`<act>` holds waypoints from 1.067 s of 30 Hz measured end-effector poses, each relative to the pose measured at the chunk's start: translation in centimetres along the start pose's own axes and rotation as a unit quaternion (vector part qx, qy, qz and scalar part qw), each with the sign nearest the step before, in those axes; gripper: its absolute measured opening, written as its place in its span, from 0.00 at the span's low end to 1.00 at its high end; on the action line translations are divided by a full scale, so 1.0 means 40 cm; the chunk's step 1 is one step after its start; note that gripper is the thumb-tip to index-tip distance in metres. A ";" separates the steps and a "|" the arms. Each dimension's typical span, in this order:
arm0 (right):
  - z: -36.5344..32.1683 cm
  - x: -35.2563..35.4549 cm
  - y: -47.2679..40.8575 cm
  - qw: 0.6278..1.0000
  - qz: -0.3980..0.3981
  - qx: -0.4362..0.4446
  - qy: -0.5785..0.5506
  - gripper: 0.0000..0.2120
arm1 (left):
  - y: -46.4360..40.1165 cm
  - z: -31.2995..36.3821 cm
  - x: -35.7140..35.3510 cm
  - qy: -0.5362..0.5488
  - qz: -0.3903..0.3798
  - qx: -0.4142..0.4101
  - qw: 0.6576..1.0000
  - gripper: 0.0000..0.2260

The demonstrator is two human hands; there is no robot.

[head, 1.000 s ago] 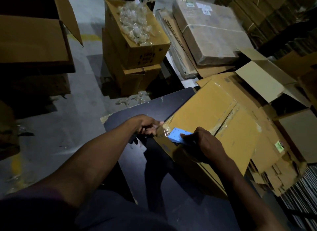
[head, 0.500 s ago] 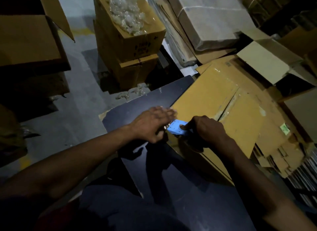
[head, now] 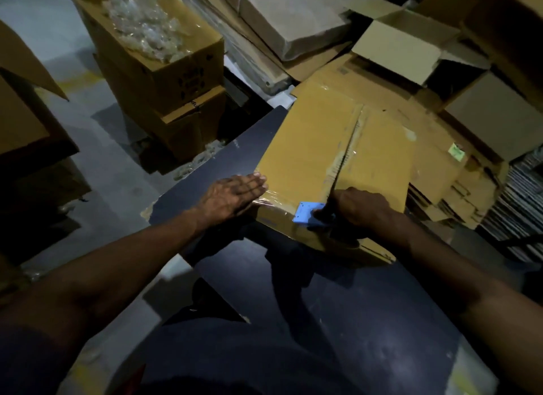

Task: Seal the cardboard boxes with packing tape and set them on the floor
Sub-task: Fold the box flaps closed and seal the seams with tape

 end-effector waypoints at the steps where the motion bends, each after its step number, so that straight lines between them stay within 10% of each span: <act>1: 0.005 -0.004 0.004 1.000 0.003 0.001 0.001 0.22 | -0.002 0.002 0.004 0.000 -0.002 -0.002 1.000 0.23; 32: 0.242 -0.148 0.120 0.997 -0.007 0.037 -0.064 0.07 | -0.187 0.325 -0.161 -0.061 -0.013 -0.178 0.982 0.20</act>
Point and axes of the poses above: each hand's wrist, its own y-axis away from the middle knuckle, its own x-axis out of the back of the hand, z = x × y, the point moved 3 cm from there along -y, towards the middle knuckle, and after that the axes turned 4 degrees about z, right-handed, at the moved point
